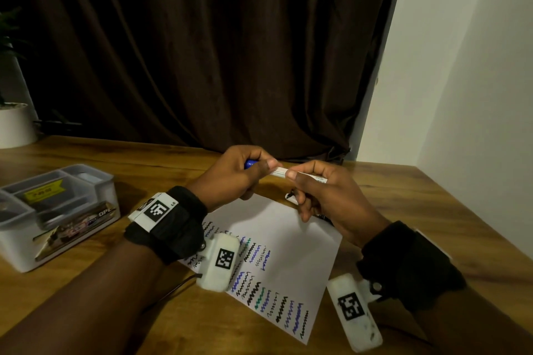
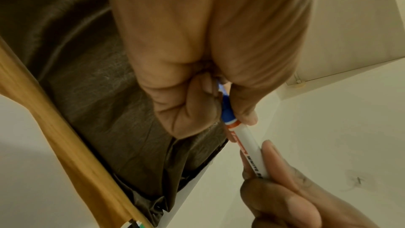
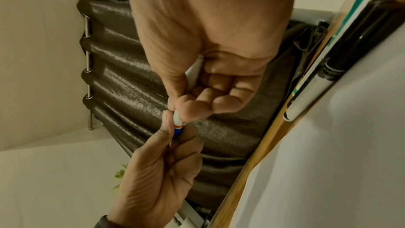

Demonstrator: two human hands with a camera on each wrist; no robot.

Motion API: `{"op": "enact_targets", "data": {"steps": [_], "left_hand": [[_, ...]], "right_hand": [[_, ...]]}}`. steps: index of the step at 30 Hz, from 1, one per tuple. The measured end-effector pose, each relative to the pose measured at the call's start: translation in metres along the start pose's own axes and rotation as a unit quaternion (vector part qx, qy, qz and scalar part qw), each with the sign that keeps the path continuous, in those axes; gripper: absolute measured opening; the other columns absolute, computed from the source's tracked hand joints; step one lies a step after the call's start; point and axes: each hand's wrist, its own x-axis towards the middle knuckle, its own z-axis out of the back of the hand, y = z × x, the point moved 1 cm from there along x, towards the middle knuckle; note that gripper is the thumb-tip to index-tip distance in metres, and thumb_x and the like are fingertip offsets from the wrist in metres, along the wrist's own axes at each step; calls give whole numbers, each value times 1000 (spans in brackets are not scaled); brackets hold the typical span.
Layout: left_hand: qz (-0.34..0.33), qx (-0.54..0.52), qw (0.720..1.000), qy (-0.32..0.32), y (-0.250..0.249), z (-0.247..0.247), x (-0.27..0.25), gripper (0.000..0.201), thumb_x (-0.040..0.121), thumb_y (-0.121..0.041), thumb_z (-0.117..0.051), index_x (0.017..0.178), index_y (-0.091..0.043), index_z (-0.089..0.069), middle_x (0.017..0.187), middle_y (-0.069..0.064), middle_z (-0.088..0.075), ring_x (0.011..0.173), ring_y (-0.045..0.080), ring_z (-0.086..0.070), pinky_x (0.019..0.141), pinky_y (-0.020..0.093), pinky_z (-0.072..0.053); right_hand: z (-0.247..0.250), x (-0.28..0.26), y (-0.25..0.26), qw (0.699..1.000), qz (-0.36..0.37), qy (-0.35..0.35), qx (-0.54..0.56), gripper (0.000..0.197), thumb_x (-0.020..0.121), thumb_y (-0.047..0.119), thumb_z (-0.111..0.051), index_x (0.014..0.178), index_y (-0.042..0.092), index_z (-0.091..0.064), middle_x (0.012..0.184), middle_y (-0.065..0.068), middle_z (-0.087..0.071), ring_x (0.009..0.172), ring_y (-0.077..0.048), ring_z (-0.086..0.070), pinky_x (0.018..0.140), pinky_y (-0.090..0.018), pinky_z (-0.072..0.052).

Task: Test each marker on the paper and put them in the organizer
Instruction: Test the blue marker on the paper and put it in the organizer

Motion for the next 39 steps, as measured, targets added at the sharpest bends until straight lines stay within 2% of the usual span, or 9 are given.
{"op": "enact_targets", "data": {"steps": [5,10,14,18,21,24,29,33,39], "left_hand": [[-9,17,1000,7,2,0,0,31,104,-21,-51,100,9,-60,56,1,-34,44,8,-33,46,23,-32],[-23,21,999,-2,1,1,1,26,103,-20,-53,101,3,-64,55,1,-37,45,8,-34,45,21,-34],[-23,18,1000,-10,-2,4,1,26,103,-19,-53,105,4,-66,54,-2,-36,44,7,-33,44,19,-32],[-9,0,999,-49,4,16,3,23,104,-15,-52,104,1,-68,57,-2,-39,45,7,-35,44,21,-32],[-4,-1,995,-101,10,26,3,18,103,-13,-53,104,-3,-68,63,-2,-49,48,9,-40,44,23,-35],[-1,14,991,-134,11,30,3,16,102,-14,-55,106,-5,-68,70,7,-53,53,15,-48,45,26,-42],[12,14,982,-187,2,38,-9,18,99,-18,-60,106,-3,-68,74,6,-63,61,22,-59,48,28,-49],[28,67,976,-207,-21,65,-38,16,97,-23,-64,103,-10,-70,68,-3,-65,61,17,-63,49,28,-50],[48,166,949,-264,-66,141,-101,13,97,-22,-65,97,-10,-71,71,10,-65,52,15,-59,43,24,-46]], "right_hand": [[-3,-2,-2,998,-41,15,44,22,100,28,-63,103,8,-70,51,-2,-49,38,-14,-43,42,-26,-41],[-2,0,-1,994,-63,18,83,22,99,26,-66,105,6,-69,53,0,-44,44,-12,-38,43,-24,-38],[1,2,0,993,-80,44,81,27,99,26,-65,119,8,-67,57,1,-56,45,-9,-52,53,-26,-47],[3,1,0,985,-133,111,11,29,94,31,-72,119,19,-66,82,-4,-75,66,-19,-70,63,-29,-54],[2,0,-10,966,-203,152,-48,37,93,42,-71,122,19,-66,94,-6,-78,77,-21,-73,68,-30,-56],[1,-1,-15,952,-223,186,-95,42,94,47,-69,124,17,-66,101,-6,-79,83,-18,-73,75,-30,-52],[3,-2,-17,950,-222,199,-91,35,93,46,-72,112,17,-70,100,-7,-80,84,-17,-72,74,-26,-51],[3,-5,-18,951,-221,197,-89,38,92,42,-74,116,13,-70,97,-8,-79,80,-15,-69,72,-25,-49],[7,-3,-23,952,-223,193,-75,45,92,40,-74,122,6,-69,97,-11,-79,78,-16,-69,69,-25,-51]]}}
